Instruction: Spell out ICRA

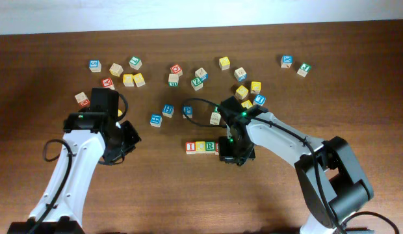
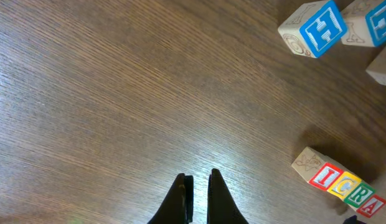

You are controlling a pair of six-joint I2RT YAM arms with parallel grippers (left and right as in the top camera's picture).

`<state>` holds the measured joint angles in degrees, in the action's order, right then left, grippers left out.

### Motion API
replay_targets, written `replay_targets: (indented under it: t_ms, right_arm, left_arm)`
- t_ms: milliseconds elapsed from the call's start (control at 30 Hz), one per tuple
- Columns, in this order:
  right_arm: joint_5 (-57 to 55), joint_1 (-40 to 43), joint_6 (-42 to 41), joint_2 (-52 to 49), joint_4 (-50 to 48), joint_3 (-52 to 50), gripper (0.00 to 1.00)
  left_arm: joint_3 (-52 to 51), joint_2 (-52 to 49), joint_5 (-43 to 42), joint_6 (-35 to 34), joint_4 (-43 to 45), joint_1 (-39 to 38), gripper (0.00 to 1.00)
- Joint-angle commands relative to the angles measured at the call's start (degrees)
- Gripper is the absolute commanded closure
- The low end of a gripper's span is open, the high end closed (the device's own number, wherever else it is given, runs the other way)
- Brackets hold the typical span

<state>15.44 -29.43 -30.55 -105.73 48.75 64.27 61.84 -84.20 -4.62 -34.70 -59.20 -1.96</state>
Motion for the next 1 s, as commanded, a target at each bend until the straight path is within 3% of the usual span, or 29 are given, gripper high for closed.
replay_targets:
  t_ms: [0,200,967]
  right_arm:
    - [-2.86,-1.53,-1.49,-0.28,-0.61,0.0,0.96]
    - [-8.68,-7.32,-5.6,-0.28,-2.27,0.0,0.96]
    - [-10.14,-7.32,-5.53,-0.31,-6.19,0.0,0.96]
  left_arm:
    - [-0.96,0.55,0.15,0.87,-0.09,0.26,0.99]
    - [-0.96,0.55,0.15,0.87,-0.09,0.24,0.97]
    - [-0.96,0.55,0.2,0.9,-0.07,0.26,0.94]
